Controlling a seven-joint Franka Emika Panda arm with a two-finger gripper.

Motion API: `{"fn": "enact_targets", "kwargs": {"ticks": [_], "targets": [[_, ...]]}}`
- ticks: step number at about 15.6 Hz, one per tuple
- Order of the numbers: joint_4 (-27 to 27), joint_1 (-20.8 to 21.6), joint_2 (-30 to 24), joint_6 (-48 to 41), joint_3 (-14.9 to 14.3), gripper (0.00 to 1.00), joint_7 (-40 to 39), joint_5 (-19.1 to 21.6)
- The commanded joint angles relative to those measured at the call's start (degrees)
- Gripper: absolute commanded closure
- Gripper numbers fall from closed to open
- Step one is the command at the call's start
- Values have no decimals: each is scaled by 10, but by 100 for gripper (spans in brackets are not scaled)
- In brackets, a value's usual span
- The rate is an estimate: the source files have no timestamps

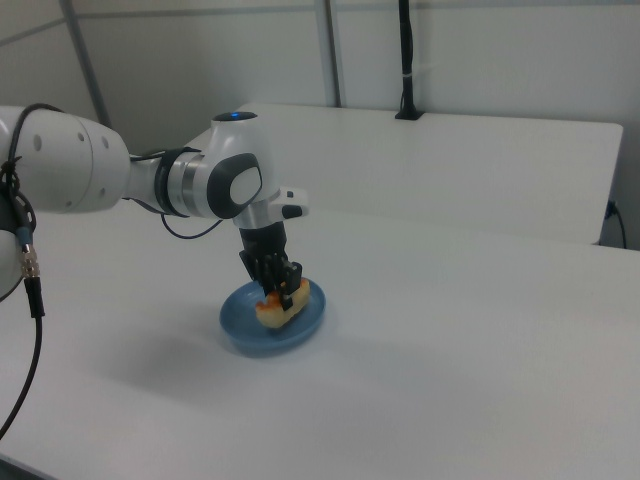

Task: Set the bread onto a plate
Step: 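Open the gripper to release the bread onto the plate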

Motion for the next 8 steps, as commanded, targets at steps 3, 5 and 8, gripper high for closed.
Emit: {"fn": "enact_targets", "kwargs": {"ticks": [3, 5, 8], "targets": [[7, 21, 3, 3, -3, 59, 32, -10], [6, 22, 3, 1, -4, 32, 32, -10], [4, 22, 3, -2, -4, 0, 32, -11]]}}
